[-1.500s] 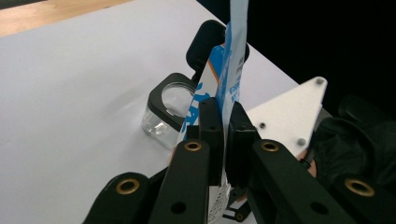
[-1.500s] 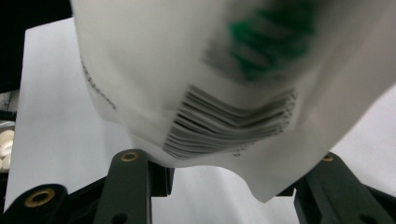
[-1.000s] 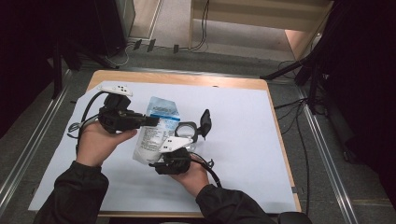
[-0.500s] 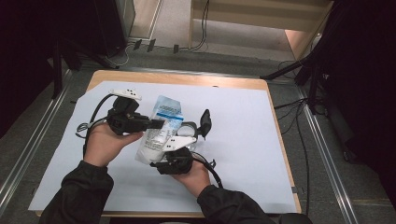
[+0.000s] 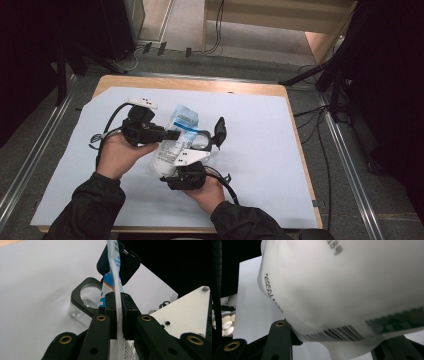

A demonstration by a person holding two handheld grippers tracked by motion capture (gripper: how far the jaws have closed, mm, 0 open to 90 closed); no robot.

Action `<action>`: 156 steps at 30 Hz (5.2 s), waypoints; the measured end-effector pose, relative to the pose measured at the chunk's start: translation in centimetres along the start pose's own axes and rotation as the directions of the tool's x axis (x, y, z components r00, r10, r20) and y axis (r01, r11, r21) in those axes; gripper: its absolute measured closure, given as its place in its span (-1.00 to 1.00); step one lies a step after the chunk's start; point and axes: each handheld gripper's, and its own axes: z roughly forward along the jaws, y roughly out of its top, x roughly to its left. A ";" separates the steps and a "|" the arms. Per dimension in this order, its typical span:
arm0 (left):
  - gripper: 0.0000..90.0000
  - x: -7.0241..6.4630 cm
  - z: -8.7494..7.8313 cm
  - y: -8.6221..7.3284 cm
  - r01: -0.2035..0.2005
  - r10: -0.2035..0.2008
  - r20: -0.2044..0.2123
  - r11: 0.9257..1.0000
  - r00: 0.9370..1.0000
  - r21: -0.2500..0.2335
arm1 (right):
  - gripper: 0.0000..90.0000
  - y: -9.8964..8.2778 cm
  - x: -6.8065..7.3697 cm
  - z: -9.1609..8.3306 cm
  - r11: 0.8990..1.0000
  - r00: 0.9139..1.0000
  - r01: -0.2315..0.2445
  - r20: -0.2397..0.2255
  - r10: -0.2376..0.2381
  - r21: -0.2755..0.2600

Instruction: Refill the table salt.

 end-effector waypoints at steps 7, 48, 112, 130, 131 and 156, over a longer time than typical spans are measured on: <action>0.98 0.0 0.8 0.2 -0.004 0.005 -0.032 0.999 0.999 0.033 | 0.01 -0.3 -0.1 0.1 1.000 1.000 -0.024 0.001 0.024 0.004; 0.98 1.3 4.1 1.2 0.053 -0.052 -0.018 0.992 0.999 0.114 | 0.03 -0.3 -1.1 0.0 0.991 0.987 -0.136 -0.083 0.137 0.010; 1.00 1.1 3.7 0.4 0.021 -0.017 -0.032 0.992 0.999 0.124 | 0.13 0.3 -1.4 -0.4 0.978 0.970 -0.206 -0.133 0.201 -0.028; 0.95 1.1 3.9 0.3 0.037 -0.034 -0.026 0.992 0.999 0.120 | 0.15 0.4 -1.5 -0.5 0.973 0.963 -0.229 -0.152 0.222 -0.031; 0.94 1.1 3.9 0.3 0.037 -0.034 -0.028 0.992 0.999 0.120 | 0.15 0.4 -1.5 -0.5 0.973 0.963 -0.230 -0.153 0.222 -0.032; 1.00 1.2 3.9 0.3 0.046 -0.041 -0.039 0.992 0.998 0.119 | 0.17 0.5 -1.3 -0.5 0.977 0.968 -0.209 -0.146 0.202 -0.036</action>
